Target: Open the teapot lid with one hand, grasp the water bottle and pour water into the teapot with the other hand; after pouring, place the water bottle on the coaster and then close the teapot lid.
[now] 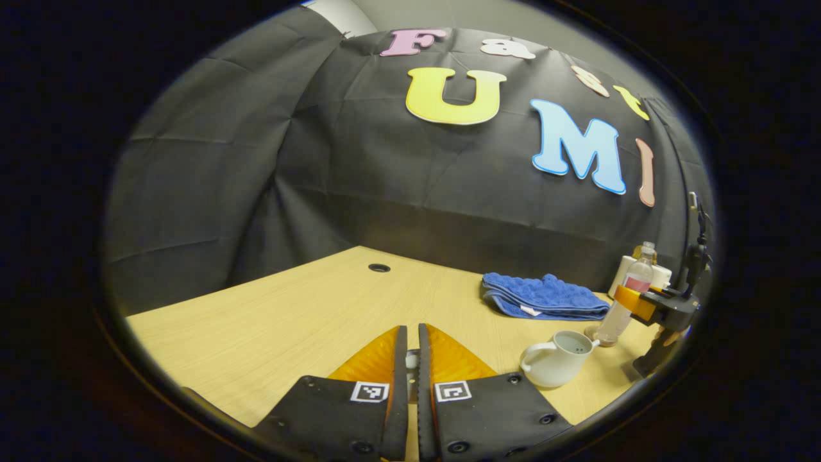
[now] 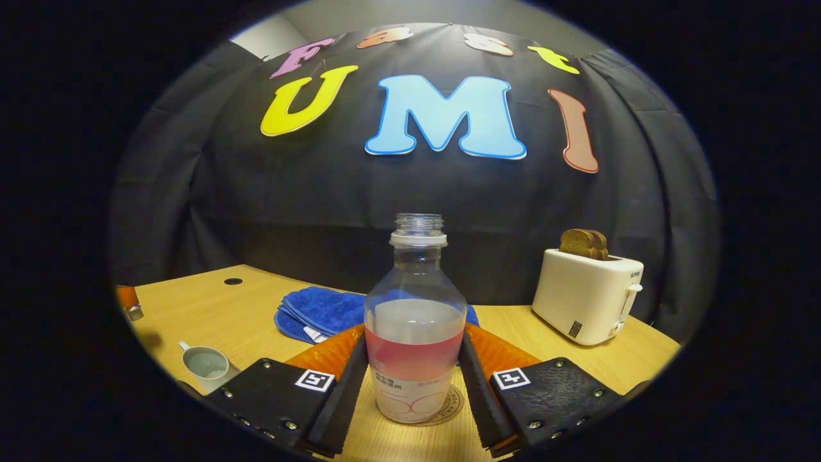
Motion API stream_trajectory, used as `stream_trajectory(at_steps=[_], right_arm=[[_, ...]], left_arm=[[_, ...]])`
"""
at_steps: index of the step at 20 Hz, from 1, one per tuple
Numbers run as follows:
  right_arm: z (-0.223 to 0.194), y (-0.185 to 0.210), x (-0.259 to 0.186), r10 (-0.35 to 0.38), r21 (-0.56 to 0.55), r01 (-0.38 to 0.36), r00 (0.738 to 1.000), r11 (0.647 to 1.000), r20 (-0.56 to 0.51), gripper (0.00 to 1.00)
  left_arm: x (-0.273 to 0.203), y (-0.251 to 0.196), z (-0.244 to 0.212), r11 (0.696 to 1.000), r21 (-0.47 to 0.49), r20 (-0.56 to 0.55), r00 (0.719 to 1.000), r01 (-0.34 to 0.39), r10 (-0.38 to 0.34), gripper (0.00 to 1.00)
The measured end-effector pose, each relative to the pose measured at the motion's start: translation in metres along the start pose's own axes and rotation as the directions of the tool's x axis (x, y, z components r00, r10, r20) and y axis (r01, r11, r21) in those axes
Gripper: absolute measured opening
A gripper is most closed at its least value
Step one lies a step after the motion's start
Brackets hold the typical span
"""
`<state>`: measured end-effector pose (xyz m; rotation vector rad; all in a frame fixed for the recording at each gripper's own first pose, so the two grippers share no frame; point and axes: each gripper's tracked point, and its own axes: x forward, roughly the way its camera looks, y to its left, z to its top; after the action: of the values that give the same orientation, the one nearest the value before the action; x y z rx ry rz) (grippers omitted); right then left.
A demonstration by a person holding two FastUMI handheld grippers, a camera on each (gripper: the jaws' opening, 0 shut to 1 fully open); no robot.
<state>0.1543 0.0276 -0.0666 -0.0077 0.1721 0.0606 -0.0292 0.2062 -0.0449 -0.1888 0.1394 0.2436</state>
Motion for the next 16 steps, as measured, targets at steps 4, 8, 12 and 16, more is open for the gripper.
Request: stream_trajectory(at_steps=[4,8,12,16], right_arm=[[-0.002,-0.004,0.006,-0.001,0.033,0.001,1.0,0.999,0.003,0.75],[-0.003,-0.004,0.012,-0.005,0.032,0.005,1.0,0.999,0.013,0.75],[-0.004,-0.002,0.012,-0.01,-0.012,0.011,1.0,1.0,0.018,0.77],[-0.002,0.001,0.011,-0.013,-0.019,0.013,0.999,1.0,0.03,0.82]], left_arm=[[0.0,0.0,0.001,1.0,0.001,0.002,1.0,-0.001,0.001,0.13],[0.001,0.0,0.0,1.0,0.005,-0.002,1.0,0.0,0.0,0.13],[0.001,0.0,-0.001,1.0,0.009,-0.004,1.0,-0.001,0.001,0.13],[0.002,0.0,0.0,1.0,0.012,-0.005,1.0,-0.002,0.002,0.13]])
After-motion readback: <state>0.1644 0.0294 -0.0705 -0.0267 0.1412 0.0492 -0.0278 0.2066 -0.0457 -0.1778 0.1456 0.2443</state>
